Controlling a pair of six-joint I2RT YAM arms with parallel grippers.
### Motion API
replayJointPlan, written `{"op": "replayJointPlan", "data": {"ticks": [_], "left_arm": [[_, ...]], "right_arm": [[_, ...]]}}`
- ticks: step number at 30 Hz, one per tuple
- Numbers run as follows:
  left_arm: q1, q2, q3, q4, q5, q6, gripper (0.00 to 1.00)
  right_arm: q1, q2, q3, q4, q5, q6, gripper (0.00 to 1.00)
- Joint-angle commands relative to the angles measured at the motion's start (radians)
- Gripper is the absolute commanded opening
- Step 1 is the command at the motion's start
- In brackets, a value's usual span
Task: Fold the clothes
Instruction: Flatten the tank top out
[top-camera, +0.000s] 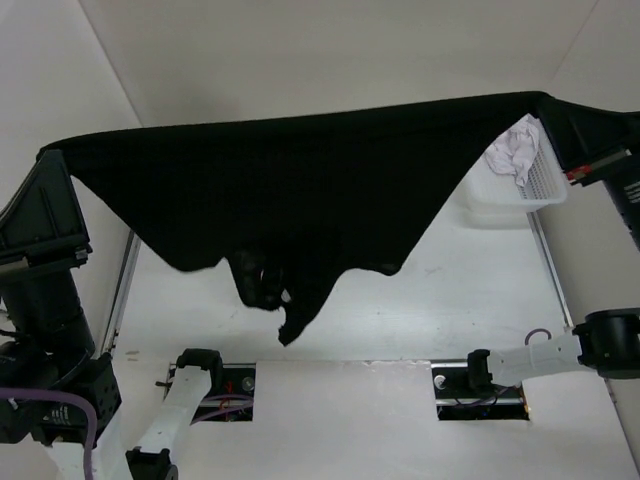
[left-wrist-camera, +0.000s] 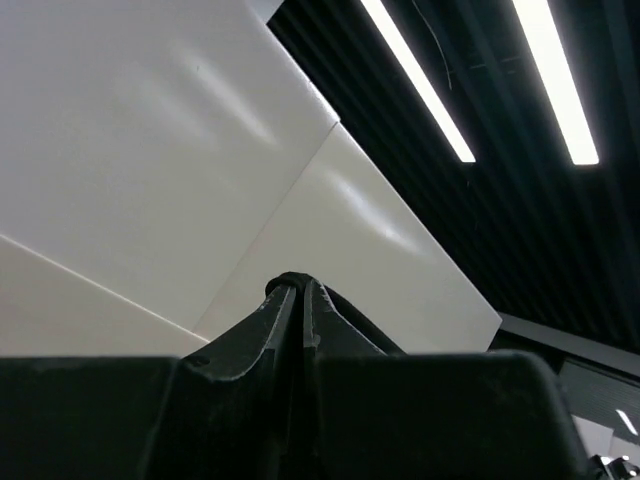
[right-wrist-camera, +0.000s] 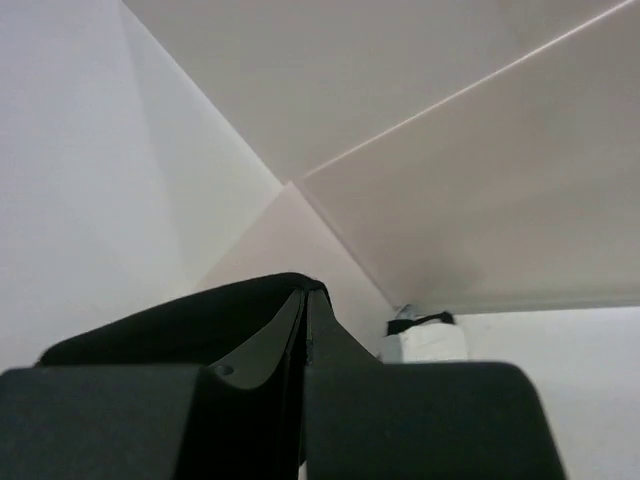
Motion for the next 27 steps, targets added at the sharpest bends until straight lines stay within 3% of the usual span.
{"op": "replayJointPlan", "data": {"ticks": [1,4,6,9,12,16,21,24,27], "left_arm": [[0.017,0.063,-0.019,-0.043,-0.025,0.039,0.01],[0.019,0.055,-0.129,-0.034,-0.034,0.031,0.01],[0.019,0.049,-0.228,-0.022,-0.042,0.028,0.01],[0.02,0.074,-0.381,0.03,-0.062,0.022,0.01],[0.025,0.196,-0.424,0.084,-0.088,0.03,0.01],[0.028,0.437,-0.314,0.135,-0.073,0.033,0.01],[0.038,0.644,-0.101,0.133,-0.042,0.042,0.01],[0.058,0.681,-0.023,0.133,-0.019,0.037,0.01],[0.069,0.681,0.014,0.132,-0.004,0.037,0.01]], "right_arm": [[0.006,0.072,-0.014,0.055,0.044,-0.213,0.0],[-0.108,0.082,-0.125,0.075,-0.009,-0.195,0.0],[-0.232,0.071,-0.233,0.049,-0.092,-0.098,0.0],[-0.52,0.094,-0.328,-0.04,-0.366,0.119,0.0],[-0.824,0.219,-0.328,-0.056,-0.697,0.264,0.0],[-1.026,0.472,-0.145,-0.06,-0.879,0.328,0.0],[-1.119,0.747,0.287,-0.215,-0.939,0.347,0.0],[-1.146,0.799,0.452,-0.255,-0.945,0.356,0.0],[-1.164,0.758,0.466,-0.243,-0.963,0.372,0.0]]}}
